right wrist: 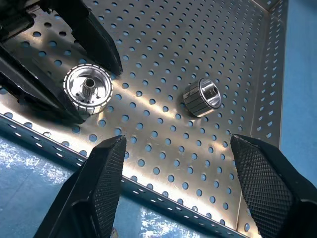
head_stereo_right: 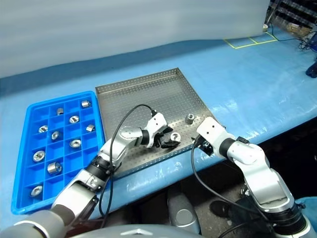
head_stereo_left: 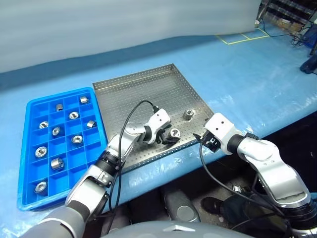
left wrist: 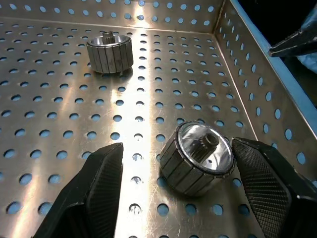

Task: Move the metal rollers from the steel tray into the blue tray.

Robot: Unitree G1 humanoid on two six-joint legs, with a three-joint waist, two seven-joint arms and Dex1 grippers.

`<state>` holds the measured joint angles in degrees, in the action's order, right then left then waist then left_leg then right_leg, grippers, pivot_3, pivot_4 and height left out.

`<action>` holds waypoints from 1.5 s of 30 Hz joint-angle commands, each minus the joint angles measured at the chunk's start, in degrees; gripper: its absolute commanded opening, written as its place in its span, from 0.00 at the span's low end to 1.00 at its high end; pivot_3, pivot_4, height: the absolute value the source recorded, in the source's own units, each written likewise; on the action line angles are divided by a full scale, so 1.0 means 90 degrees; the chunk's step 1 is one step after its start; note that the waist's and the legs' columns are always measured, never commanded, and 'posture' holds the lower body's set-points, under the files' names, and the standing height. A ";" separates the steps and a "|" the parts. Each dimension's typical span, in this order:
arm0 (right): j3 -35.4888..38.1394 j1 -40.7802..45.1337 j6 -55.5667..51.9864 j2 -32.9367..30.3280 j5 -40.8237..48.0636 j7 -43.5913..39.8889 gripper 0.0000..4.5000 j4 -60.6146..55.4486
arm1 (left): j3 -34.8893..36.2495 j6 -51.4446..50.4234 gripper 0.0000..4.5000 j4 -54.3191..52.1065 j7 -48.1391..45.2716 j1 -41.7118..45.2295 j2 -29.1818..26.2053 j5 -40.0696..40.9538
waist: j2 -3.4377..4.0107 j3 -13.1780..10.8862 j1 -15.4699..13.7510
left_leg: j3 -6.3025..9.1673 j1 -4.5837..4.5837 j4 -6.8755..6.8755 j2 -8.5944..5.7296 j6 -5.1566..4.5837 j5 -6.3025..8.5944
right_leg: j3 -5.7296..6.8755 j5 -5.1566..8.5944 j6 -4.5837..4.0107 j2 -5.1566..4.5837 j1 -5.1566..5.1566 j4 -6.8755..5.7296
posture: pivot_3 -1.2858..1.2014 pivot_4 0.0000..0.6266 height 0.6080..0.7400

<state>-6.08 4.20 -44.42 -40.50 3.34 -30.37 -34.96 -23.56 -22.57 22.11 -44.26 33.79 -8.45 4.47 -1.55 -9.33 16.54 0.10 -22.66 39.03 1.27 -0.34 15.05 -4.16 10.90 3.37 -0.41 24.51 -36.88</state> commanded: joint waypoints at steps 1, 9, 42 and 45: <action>0.0147 0.0044 0.0021 0.0022 -0.0037 0.0071 0.78 -0.0274 | 0.0049 0.0067 0.84 0.0183 0.0151 0.0130 0.0152 -0.0162 | 0.0000 0.0000 0.0036 | 0.0000 0.0002 0.0000 -0.0002 0.0000 0.0000 | -0.0003 0.0000 0.0000 -0.0001 0.0000 0.0000 | 0.38 0.24 1.00; 0.0036 0.0147 0.0100 0.0077 -0.0059 0.0086 0.78 -0.0120 | 0.0126 0.0090 0.51 0.0015 0.0142 0.0028 0.0067 -0.0281 | 0.0000 0.0000 0.0107 | 0.0000 0.0005 -0.0003 -0.0002 -0.0001 0.0000 | -0.0006 0.0000 0.0002 -0.0001 0.0001 0.0001 | 0.38 0.24 1.00; -0.0886 0.1530 0.1432 0.1633 0.0734 -0.0967 0.78 0.1696 | 0.4748 -0.3270 0.38 -0.8260 0.1120 -0.4930 -0.2852 0.1195 | 0.0001 -0.0021 -0.0932 | 0.0016 0.0004 -0.0032 0.0028 -0.0001 0.0002 | 0.0010 0.0017 -0.0027 -0.0004 0.0021 0.0003 | 0.51 0.24 1.00; -0.0969 0.1602 0.1478 0.1651 0.0721 -0.1043 0.78 0.1787 | 0.4859 -0.3283 0.38 -0.8414 0.1223 -0.5522 -0.2728 0.1264 | 0.0001 -0.0022 -0.1141 | 0.0013 0.0004 -0.0031 0.0030 -0.0002 0.0003 | 0.0011 0.0023 -0.0038 -0.0012 0.0019 0.0004 | 0.52 0.24 1.00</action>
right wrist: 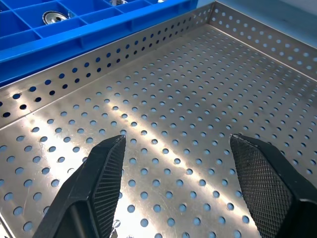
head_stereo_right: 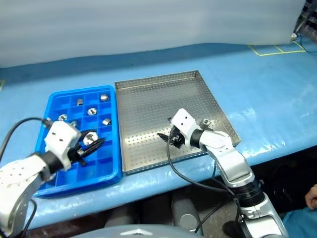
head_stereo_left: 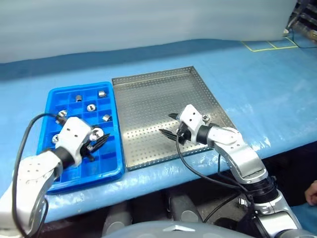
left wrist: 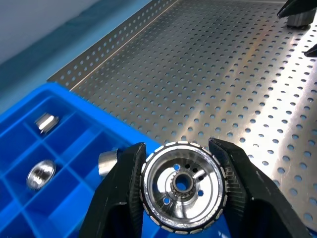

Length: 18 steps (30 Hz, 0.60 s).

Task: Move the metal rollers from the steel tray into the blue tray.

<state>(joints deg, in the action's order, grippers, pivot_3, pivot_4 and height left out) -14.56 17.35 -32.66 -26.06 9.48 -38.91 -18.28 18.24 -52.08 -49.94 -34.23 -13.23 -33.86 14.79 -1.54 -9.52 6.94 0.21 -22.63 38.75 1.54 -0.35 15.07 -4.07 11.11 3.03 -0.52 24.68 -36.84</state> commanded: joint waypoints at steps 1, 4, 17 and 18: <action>-0.0055 0.0164 0.0184 0.0048 0.0032 -0.0112 0.78 -0.0043 | 0.0203 0.0007 0.38 -0.0420 0.0149 -0.0414 0.0124 0.0137 | 0.0000 0.0000 -0.0160 | -0.0001 0.0000 0.0000 0.0000 0.0000 0.0000 | 0.0000 0.0001 -0.0001 -0.0002 0.0000 0.0000 | 0.52 0.24 1.00; -0.0107 0.0217 0.0202 0.0062 0.0017 -0.0150 0.78 0.0013 | 0.0061 0.0078 0.38 -0.0322 0.0264 -0.0651 0.0149 0.0096 | 0.0000 -0.0001 -0.0327 | -0.0002 0.0000 0.0013 0.0001 0.0000 0.0000 | 0.0007 0.0001 -0.0002 0.0000 -0.0003 -0.0002 | 0.52 0.24 1.00; -0.0062 0.0181 0.0162 -0.0012 -0.0177 0.0045 0.78 -0.0001 | -0.0395 0.0131 0.78 0.0170 0.0513 -0.0688 0.0129 0.0204 | 0.0001 0.0000 -0.0369 | -0.0016 0.0003 0.0018 -0.0001 0.0000 0.0000 | 0.0018 0.0003 -0.0009 0.0003 -0.0005 -0.0006 | 0.51 0.24 1.00; -0.0061 0.0154 0.0157 -0.0051 -0.0250 0.0092 0.78 0.0001 | -0.0365 0.0161 0.78 0.0168 0.0493 -0.0605 0.0159 0.0283 | 0.0001 0.0000 -0.0365 | -0.0020 0.0003 0.0019 -0.0001 0.0000 0.0000 | 0.0018 0.0003 -0.0009 0.0003 -0.0004 -0.0006 | 0.50 0.24 1.00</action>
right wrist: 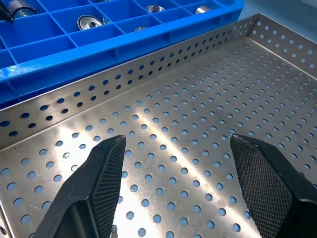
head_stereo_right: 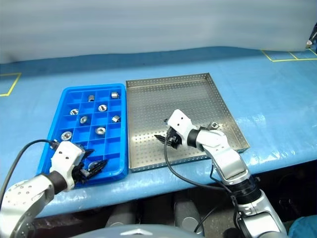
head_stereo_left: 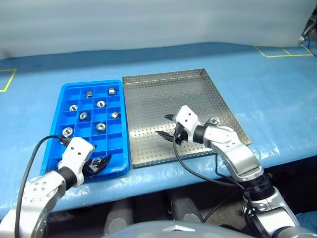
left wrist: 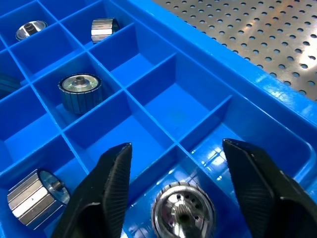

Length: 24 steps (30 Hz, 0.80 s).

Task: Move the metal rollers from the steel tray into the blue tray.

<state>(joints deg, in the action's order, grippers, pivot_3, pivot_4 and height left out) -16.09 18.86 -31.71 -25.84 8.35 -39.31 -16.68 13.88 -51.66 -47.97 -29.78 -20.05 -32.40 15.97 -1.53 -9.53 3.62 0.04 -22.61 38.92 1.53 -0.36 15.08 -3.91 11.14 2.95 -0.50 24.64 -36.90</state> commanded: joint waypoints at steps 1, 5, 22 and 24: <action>0.0109 -0.0036 0.0050 -0.0108 -0.0178 0.0176 0.78 -0.0180 | 0.0139 0.0123 0.78 -0.0047 -0.0011 0.0220 0.0015 0.0213 | 0.0000 0.0000 0.0009 | -0.0001 0.0000 0.0001 0.0000 0.0000 0.0000 | 0.0000 0.0000 0.0000 0.0000 0.0000 0.0000 | 0.50 0.24 1.00; 0.0393 -0.0131 -0.0062 -0.0147 -0.0279 0.0503 0.78 -0.0176 | 0.0052 0.0271 0.78 -0.0029 0.0012 0.0463 0.0054 0.0296 | 0.0000 0.0000 0.0020 | -0.0008 -0.0002 0.0000 0.0000 -0.0001 0.0001 | -0.0001 0.0000 0.0000 -0.0003 0.0000 0.0002 | 0.50 0.24 1.00; 0.1622 0.0431 -0.1930 0.0437 -0.1394 0.3211 0.78 0.0800 | -0.2519 0.1799 0.78 0.1643 -0.0431 0.2802 0.0789 0.0282 | 0.0005 0.0007 0.0140 | -0.0016 -0.0005 0.0004 -0.0012 -0.0002 0.0001 | -0.0020 -0.0012 0.0005 0.0012 -0.0001 0.0001 | 0.47 0.24 1.00; 0.1728 0.0394 -0.2055 0.0545 -0.1314 0.3248 0.78 0.0772 | -0.2596 0.1881 0.78 0.1845 -0.0479 0.2934 0.0782 0.0238 | 0.0006 0.0007 0.0164 | -0.0018 -0.0005 0.0004 -0.0012 -0.0002 0.0001 | -0.0022 -0.0013 0.0006 0.0012 -0.0001 0.0003 | 0.47 0.24 1.00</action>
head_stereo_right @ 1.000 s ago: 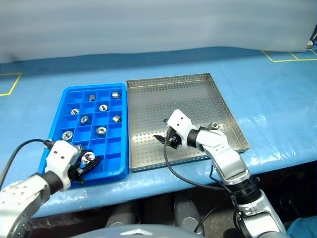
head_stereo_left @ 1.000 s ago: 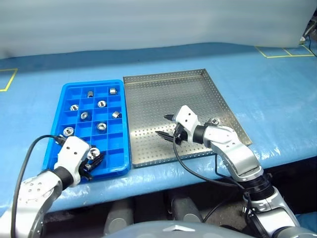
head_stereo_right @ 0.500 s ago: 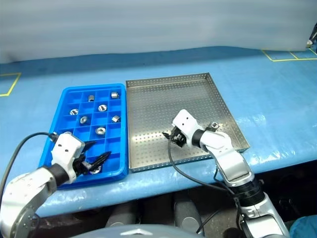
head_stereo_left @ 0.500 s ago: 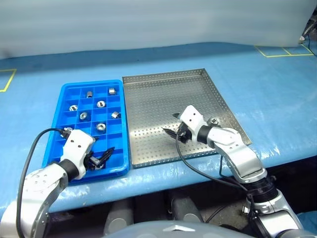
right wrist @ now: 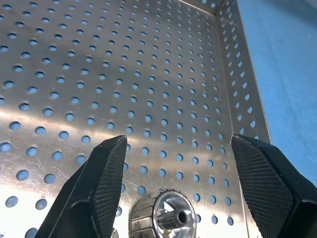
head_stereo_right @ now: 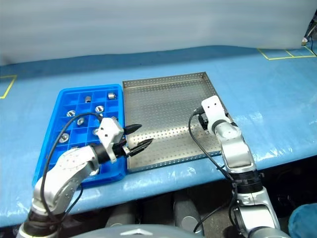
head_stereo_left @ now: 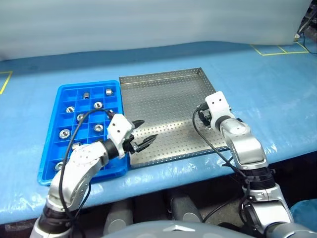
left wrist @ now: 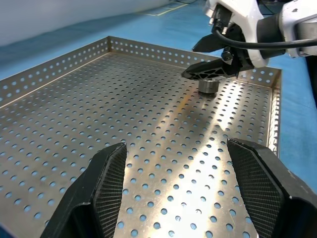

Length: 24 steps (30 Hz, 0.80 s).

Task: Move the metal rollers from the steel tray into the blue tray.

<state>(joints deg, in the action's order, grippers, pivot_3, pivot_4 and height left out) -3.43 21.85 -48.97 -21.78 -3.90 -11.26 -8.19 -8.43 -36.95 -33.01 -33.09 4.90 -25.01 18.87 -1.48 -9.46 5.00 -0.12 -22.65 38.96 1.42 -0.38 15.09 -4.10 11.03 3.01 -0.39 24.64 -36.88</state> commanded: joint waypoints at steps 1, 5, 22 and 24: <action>0.0347 0.0042 -0.0186 0.0137 0.0060 0.0152 0.78 -0.0184 | -0.0137 0.0274 0.78 0.0232 -0.0125 0.0194 -0.0039 -0.0093 | 0.0000 0.0000 0.0024 | 0.0000 0.0000 0.0000 0.0000 0.0000 0.0000 | 0.0000 0.0000 0.0000 0.0000 0.0000 0.0000 | 0.47 0.24 1.00; 0.0431 -0.0105 -0.0383 0.0329 0.0106 0.0202 0.78 -0.0302 | -0.0166 0.0339 0.78 0.0280 -0.0142 0.0220 -0.0033 -0.0097 | 0.0001 0.0000 0.0065 | 0.0000 -0.0001 0.0000 0.0001 -0.0001 0.0001 | 0.0000 0.0000 0.0002 0.0000 0.0001 0.0001 | 0.46 0.24 1.00; 0.0494 -0.0234 -0.0474 0.0664 0.0412 0.0130 0.27 -0.0237 | 0.0062 0.0338 0.79 0.0205 0.0058 0.0020 -0.0188 -0.0154 | 0.0001 0.0000 0.0257 | 0.0002 0.0002 0.0000 0.0003 -0.0001 0.0001 | -0.0001 -0.0001 0.0005 0.0001 -0.0002 0.0000 | 0.47 0.24 1.00; 0.0466 -0.0231 -0.0463 0.0656 0.0408 0.0127 0.19 -0.0233 | 0.0146 0.0339 0.79 0.0183 0.0122 -0.0057 -0.0215 -0.0137 | 0.0001 -0.0001 0.0255 | 0.0001 0.0002 0.0000 0.0003 -0.0002 0.0001 | -0.0001 -0.0001 0.0005 0.0000 -0.0002 0.0000 | 0.47 0.24 1.00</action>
<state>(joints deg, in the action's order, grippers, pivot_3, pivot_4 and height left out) 0.55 19.13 -53.77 -15.54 -0.38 -10.05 -9.32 -9.05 -34.68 -29.51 -32.49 4.64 -26.74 17.85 -1.47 -9.47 7.29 -0.11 -22.63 38.96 1.44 -0.39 15.09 -4.12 11.02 3.05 -0.38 24.62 -36.87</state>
